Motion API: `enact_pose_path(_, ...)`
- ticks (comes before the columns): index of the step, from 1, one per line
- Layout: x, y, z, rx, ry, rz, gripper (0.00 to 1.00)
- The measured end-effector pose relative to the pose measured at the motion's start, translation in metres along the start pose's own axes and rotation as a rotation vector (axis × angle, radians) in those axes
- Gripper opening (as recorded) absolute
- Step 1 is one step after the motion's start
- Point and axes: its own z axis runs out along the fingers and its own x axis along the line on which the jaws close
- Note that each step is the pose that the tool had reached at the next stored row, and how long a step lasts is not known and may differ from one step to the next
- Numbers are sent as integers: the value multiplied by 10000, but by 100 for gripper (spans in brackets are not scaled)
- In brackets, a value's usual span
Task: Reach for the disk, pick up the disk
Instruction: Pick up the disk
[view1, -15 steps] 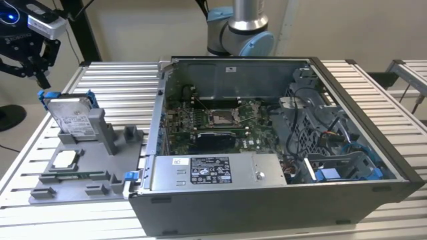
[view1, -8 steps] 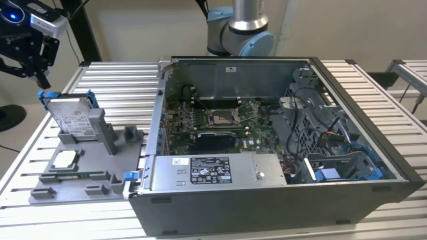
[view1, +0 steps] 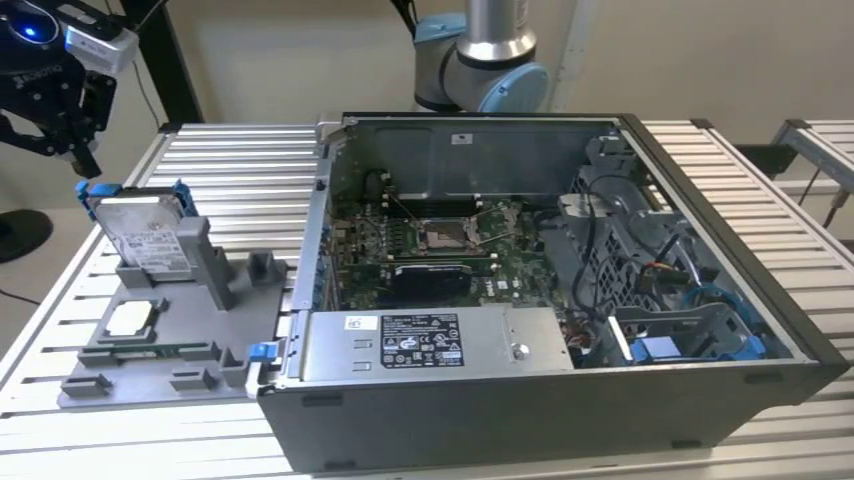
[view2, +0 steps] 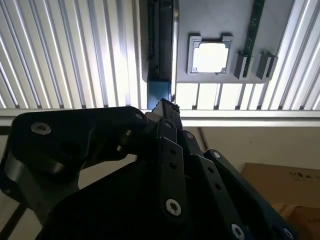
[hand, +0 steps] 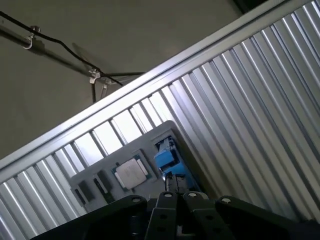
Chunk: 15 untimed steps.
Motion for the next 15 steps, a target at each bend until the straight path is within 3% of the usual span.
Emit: enact_pose_path(15, 0, 0, 0, 2, 43, -1299, 0)
